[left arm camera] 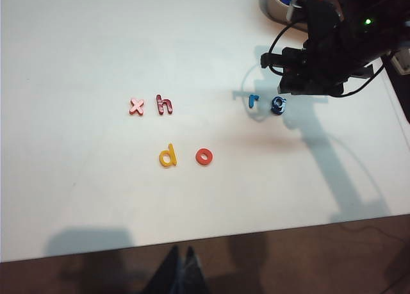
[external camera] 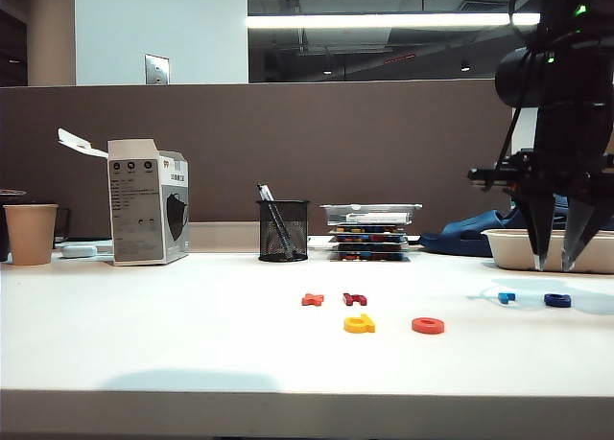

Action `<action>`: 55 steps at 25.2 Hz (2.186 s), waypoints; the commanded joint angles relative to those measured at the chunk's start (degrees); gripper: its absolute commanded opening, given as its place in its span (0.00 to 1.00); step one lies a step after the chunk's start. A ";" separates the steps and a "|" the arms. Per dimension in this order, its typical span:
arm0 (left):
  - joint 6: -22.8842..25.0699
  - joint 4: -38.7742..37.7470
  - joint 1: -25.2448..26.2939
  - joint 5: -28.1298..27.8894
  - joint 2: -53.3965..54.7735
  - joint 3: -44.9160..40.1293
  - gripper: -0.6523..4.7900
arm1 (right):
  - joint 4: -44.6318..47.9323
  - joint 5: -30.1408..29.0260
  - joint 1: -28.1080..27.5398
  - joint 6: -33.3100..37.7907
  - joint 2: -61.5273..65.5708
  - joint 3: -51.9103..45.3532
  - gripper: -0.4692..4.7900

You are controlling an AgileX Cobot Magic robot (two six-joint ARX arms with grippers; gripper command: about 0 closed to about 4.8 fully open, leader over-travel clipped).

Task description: Select the appropriate letters from the row of letter magnets placed on the table to arrange into the word "dog".

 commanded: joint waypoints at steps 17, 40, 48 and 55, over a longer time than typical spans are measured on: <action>0.11 0.28 -0.04 -0.37 -0.13 0.13 0.11 | -0.42 0.07 0.02 6.49 1.79 -0.09 0.45; 0.11 0.28 -0.04 -0.37 -0.13 0.13 0.11 | -0.74 0.09 0.31 6.62 5.33 -0.13 0.26; 0.13 0.28 -0.04 -0.37 -0.13 0.13 0.11 | -1.51 0.09 0.28 6.58 5.31 -0.11 0.17; 0.11 0.28 -0.04 -0.37 -0.13 0.13 0.11 | -3.10 0.02 0.28 6.43 5.31 -0.02 0.17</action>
